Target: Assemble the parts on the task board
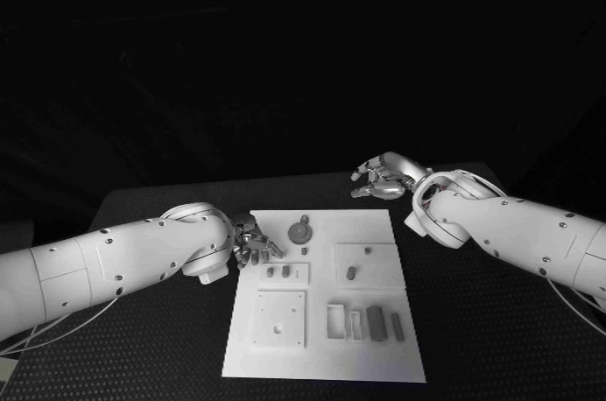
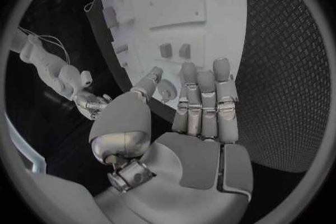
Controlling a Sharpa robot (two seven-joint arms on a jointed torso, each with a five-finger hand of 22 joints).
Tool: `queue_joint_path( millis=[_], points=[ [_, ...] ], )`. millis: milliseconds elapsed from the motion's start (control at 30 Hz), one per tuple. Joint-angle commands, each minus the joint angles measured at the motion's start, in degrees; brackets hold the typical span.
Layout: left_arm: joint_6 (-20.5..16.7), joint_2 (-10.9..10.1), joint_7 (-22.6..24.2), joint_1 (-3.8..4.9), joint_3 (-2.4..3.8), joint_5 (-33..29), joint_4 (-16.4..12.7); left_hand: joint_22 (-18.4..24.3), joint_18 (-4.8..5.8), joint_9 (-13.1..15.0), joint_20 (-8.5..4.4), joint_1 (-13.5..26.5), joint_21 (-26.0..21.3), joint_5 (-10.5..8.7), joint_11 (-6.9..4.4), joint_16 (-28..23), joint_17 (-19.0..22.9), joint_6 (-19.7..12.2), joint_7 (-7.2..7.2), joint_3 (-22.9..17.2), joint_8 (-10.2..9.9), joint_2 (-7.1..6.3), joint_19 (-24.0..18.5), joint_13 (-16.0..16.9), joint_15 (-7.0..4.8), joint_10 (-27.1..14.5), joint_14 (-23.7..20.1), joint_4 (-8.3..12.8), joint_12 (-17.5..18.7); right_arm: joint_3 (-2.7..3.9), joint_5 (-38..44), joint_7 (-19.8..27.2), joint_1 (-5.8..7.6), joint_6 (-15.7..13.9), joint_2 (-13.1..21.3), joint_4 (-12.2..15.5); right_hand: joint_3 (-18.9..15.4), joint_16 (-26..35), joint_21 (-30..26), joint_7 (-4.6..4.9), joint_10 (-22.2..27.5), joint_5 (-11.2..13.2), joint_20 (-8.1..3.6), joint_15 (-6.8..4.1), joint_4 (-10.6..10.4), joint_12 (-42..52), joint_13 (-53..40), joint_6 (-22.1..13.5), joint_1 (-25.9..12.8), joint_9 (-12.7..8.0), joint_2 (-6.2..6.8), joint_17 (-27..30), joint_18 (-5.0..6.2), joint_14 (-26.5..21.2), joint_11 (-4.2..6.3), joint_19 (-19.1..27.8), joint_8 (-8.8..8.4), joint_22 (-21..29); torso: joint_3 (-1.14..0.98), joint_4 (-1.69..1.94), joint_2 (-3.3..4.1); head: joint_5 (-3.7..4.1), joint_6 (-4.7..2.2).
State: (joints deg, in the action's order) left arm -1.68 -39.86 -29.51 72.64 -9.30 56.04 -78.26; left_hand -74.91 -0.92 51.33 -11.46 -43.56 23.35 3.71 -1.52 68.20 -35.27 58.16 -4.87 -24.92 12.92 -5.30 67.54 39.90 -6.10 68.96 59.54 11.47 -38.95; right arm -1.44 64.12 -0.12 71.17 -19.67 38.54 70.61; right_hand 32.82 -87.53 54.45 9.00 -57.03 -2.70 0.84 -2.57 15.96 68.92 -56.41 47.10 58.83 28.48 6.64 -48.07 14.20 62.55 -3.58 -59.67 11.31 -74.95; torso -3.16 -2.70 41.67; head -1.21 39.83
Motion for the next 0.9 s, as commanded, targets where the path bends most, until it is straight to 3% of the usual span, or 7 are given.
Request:
queue_joint_path(
  millis=[33,233,333,400,500,700,900],
  points=[
    [-1.2,-0.1,2.0,0.05,0.74,-3.6,-0.2,-0.7,-1.02,-0.4,0.03,0.2,-0.3,0.06,0.53,-0.4,0.2,-1.0,-0.40,-0.1,-0.4,-0.55,-0.5,-0.1,0.19,-0.1,-0.4,0.1,0.3,0.02,0.1,0.3,-0.06,0.8,0.0,0.0,-0.2,-0.3,-0.3,1.14,0.5,-0.1,-0.15,0.05,0.0,0.4,0.1,-0.7,-0.3,-0.1,-0.15,0.1,0.80,-0.4,-0.07,-0.1,0.33,-0.6,-0.03,-0.02,-0.02,0.02,-0.06],
    [-4.4,-0.2,7.3,0.18,1.52,-4.2,0.1,-0.1,-0.65,-1.7,1.11,-0.7,-2.5,0.42,1.69,-2.4,1.7,-3.0,-1.49,-0.8,0.0,0.30,-2.7,-1.4,1.46,-3.0,-2.8,0.7,2.4,0.02,0.1,0.3,-0.07,0.9,0.0,-0.1,-0.2,-0.3,-0.3,1.15,0.5,-0.1,-0.14,0.05,0.0,0.4,0.1,-0.7,-0.3,-0.1,-0.14,0.1,0.80,-0.4,-0.08,-0.1,0.33,-0.6,-0.05,0.01,0.01,0.21,-0.25],
    [-7.0,0.5,14.7,0.22,1.51,-4.4,0.9,1.5,-0.30,-2.9,3.61,-4.0,-6.2,2.64,3.47,-6.3,4.2,-4.3,-2.75,-2.2,0.3,2.45,-6.8,-4.3,4.17,-7.1,-6.7,3.8,6.5,0.02,0.1,0.3,-0.08,0.9,0.0,-0.4,-0.2,-0.3,-0.3,1.15,0.5,-0.1,-0.14,0.06,0.0,0.4,0.1,-0.7,-0.3,-0.1,-0.15,0.1,0.80,-0.4,-0.08,-0.1,0.34,-0.6,-0.09,0.04,0.01,0.22,-0.33],
    [-10.5,1.4,18.2,0.23,1.50,-2.0,1.6,2.8,-0.75,-4.1,5.22,-9.6,-8.4,3.31,4.80,-9.1,5.9,-4.9,-2.91,-4.3,0.3,3.44,-8.6,-6.8,5.74,-9.3,-8.3,5.1,9.6,0.02,0.0,0.3,-0.08,0.9,-0.1,-0.5,-0.2,-0.3,-0.3,1.15,0.5,-0.1,-0.14,0.06,0.0,0.4,0.1,-0.7,-0.3,-0.1,-0.16,0.1,0.80,-0.4,-0.08,-0.1,0.34,-0.6,-0.14,0.05,0.01,0.10,-0.41],
    [-13.4,2.4,22.3,0.23,1.48,4.5,2.3,3.8,-1.60,-7.4,6.51,-17.7,-9.8,1.03,6.64,-10.7,7.1,-4.6,-3.31,-7.1,-0.6,1.73,-7.8,-13.0,6.89,-8.8,-7.3,5.2,16.5,0.02,0.0,0.3,-0.11,0.9,-0.2,-0.7,-0.2,-0.3,-0.3,1.15,0.5,-0.1,-0.14,0.06,0.0,0.4,0.1,-0.7,-0.3,-0.1,-0.18,0.1,0.80,-0.4,-0.08,-0.1,0.34,-0.6,-0.19,0.04,0.02,-0.04,-0.51],
    [-16.4,5.3,26.4,0.16,1.12,14.8,4.5,3.7,-1.92,-11.5,6.11,-22.2,-10.4,0.57,7.44,-10.5,7.1,-4.4,-3.76,-5.9,-2.3,0.21,-5.5,-18.8,6.36,-6.5,-5.3,5.3,23.9,0.02,0.0,0.4,-0.14,0.8,-0.4,-0.9,-0.2,-0.3,-0.3,1.15,0.5,-0.1,-0.14,0.06,0.0,0.4,0.1,-0.7,-0.4,-0.1,-0.20,0.1,0.80,-0.4,-0.08,-0.1,0.35,-0.6,-0.11,-0.08,0.09,-0.13,-0.58],
    [-16.9,8.1,27.8,-0.20,-0.87,22.7,6.5,3.5,-2.36,-13.0,6.09,-22.0,-10.3,-0.71,7.95,-10.1,7.0,-4.6,-3.22,-5.8,-2.7,-2.70,-3.7,-21.0,6.45,-6.5,-3.9,4.9,27.4,0.02,-0.1,0.5,-0.14,0.7,-0.7,-1.3,-0.2,-0.3,-0.3,1.15,0.5,-0.1,-0.14,0.06,0.0,0.4,0.1,-0.7,-0.4,-0.1,-0.22,0.1,0.80,-0.4,-0.08,-0.1,0.35,-0.6,-0.08,-0.27,0.16,-0.15,-0.52]
  ],
)
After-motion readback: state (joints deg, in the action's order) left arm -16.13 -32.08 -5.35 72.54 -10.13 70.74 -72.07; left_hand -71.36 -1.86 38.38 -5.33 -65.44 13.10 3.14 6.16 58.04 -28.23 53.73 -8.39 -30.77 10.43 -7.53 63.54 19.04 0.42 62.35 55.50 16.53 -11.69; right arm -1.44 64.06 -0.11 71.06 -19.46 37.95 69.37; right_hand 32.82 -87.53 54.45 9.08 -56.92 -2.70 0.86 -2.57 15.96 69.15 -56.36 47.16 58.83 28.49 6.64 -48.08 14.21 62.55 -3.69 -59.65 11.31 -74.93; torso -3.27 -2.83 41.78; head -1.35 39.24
